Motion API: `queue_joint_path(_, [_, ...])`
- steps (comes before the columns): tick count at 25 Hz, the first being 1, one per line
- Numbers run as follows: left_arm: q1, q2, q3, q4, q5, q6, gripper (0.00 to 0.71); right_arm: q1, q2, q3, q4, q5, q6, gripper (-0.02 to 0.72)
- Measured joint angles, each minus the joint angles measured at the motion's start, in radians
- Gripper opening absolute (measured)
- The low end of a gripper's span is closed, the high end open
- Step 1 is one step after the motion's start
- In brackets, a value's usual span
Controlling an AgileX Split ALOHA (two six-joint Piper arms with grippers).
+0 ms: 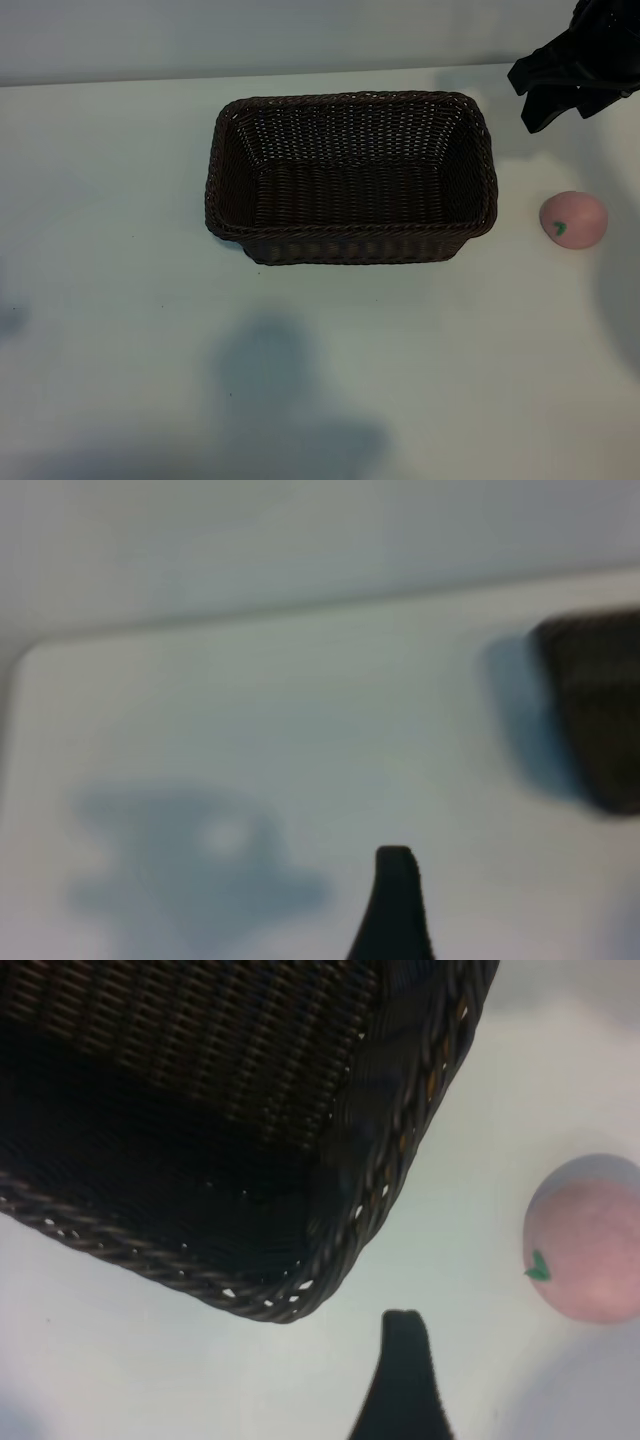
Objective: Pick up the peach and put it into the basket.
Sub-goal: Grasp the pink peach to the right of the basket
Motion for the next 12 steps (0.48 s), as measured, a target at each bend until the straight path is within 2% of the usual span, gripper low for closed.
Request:
queue_joint_path(3, [-0.007,-0.161,0.16,0.021,-0.037,-0.017,0.597,0.0,0.0,0.0,0.001,0.0,0.0,0.549])
queue_joint_path(6, [-0.027,-0.266,0.257,-0.025,-0.037,-0.019,0.597,0.0,0.0,0.0,0.001,0.001,-0.001,0.549])
queue_joint_path(12, [-0.039,-0.368,0.396,-0.068,-0.012,-0.05,0.597,0.0,0.0,0.0,0.001,0.001,-0.001,0.549])
